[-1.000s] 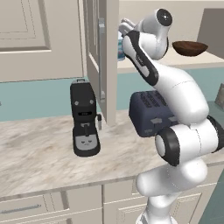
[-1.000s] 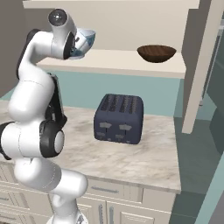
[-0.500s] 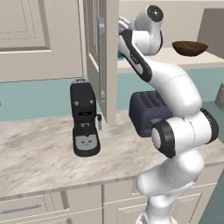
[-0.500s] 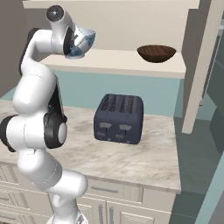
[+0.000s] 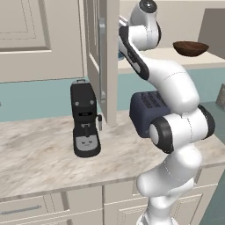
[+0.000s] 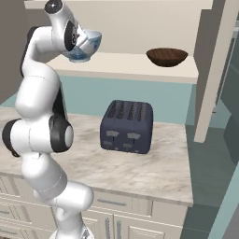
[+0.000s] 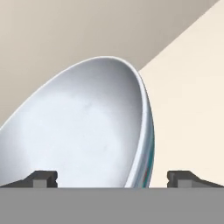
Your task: Take the smaller bowl and place it next to the appetizer plate on the dining counter , and place the larger bowl next to the plate with cooked food.
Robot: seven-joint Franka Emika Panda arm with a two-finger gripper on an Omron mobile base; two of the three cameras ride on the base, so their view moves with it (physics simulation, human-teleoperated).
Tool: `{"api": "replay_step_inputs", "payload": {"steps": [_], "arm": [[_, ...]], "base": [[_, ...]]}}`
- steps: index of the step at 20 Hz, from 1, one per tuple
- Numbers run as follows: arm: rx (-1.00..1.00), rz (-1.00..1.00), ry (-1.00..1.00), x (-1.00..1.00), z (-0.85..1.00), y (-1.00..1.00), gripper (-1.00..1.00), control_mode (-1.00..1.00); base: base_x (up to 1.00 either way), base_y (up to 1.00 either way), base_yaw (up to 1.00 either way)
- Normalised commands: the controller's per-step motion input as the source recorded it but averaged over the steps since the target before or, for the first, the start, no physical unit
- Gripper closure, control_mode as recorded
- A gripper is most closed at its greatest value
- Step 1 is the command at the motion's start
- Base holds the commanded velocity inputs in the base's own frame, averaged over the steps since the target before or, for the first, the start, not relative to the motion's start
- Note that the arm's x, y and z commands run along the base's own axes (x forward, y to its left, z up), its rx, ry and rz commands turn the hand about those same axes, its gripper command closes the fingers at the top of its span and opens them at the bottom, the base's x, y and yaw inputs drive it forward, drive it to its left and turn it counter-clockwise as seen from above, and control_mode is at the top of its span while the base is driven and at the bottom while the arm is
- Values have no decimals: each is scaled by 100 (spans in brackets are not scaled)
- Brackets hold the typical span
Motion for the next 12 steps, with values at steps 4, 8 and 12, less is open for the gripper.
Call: {"api": "replay_step_inputs", "payload": {"steps": [4,8,12], "arm": [[0,-13,10,0,-35,0,100,-100],[0,-10,5,-6,-31,0,100,-100],[0,-5,2,-2,-11,0,100,-100]], "base": [[0,0,0],[0,0,0],[0,0,0]]}}
